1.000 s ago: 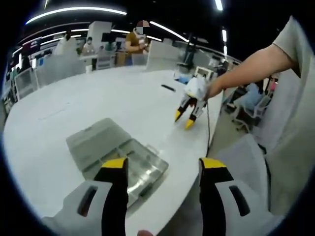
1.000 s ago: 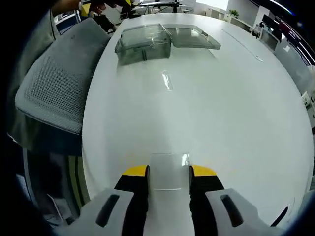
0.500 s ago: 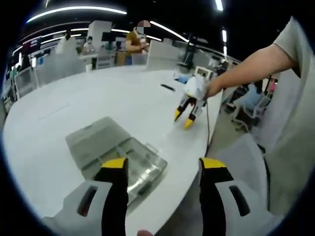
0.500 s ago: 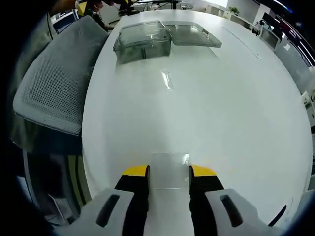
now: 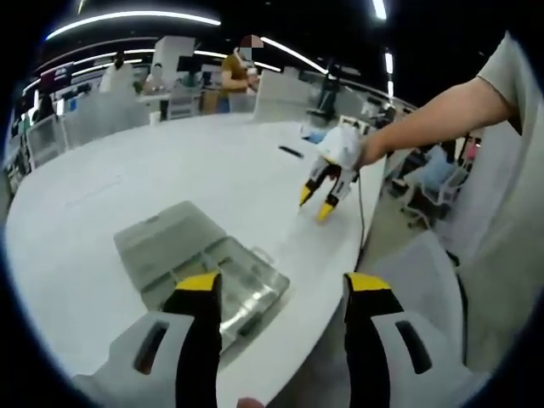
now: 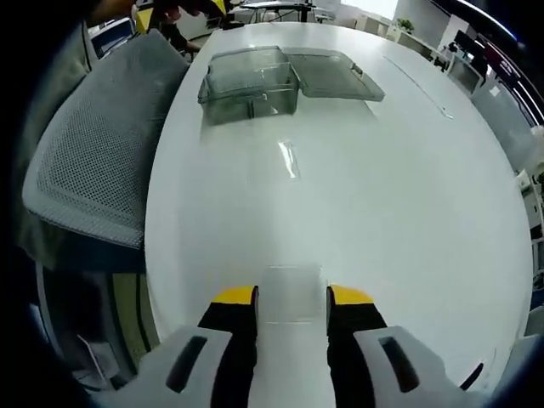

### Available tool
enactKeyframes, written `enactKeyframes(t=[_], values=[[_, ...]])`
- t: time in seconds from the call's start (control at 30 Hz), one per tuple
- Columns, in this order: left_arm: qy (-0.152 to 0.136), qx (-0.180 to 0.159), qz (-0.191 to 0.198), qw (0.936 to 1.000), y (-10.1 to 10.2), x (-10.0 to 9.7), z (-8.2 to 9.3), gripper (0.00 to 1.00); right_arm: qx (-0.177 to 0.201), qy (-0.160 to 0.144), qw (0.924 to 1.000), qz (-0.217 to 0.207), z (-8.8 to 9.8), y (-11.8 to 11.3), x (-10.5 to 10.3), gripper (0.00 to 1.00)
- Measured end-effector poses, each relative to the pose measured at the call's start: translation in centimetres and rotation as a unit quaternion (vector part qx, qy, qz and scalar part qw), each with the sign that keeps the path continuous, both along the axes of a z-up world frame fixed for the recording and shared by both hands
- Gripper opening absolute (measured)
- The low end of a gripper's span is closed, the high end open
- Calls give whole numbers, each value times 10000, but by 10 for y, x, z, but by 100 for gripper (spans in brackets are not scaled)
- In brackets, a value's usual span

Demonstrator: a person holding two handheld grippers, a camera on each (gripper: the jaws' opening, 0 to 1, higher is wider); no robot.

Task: Insert the divider into the dual guide fixture by aligning both edges with the guide slots and pushing it downward to the bottom, including one-sided entry, uneven engagement, binding, and posture correction.

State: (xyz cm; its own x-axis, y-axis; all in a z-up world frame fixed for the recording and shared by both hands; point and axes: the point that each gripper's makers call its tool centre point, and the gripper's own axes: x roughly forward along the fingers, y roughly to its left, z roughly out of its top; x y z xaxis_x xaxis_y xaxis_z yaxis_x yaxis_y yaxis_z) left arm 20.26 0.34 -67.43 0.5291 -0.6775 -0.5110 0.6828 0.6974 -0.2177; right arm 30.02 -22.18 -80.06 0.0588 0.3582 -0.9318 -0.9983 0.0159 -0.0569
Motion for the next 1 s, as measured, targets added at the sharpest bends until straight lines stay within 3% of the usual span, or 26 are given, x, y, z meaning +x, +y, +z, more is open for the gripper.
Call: enactKeyframes(t=[1.0], values=[[13, -28, 83, 10000, 5, 3, -1, 54, 519, -650, 9941, 690, 68, 94, -34, 27]])
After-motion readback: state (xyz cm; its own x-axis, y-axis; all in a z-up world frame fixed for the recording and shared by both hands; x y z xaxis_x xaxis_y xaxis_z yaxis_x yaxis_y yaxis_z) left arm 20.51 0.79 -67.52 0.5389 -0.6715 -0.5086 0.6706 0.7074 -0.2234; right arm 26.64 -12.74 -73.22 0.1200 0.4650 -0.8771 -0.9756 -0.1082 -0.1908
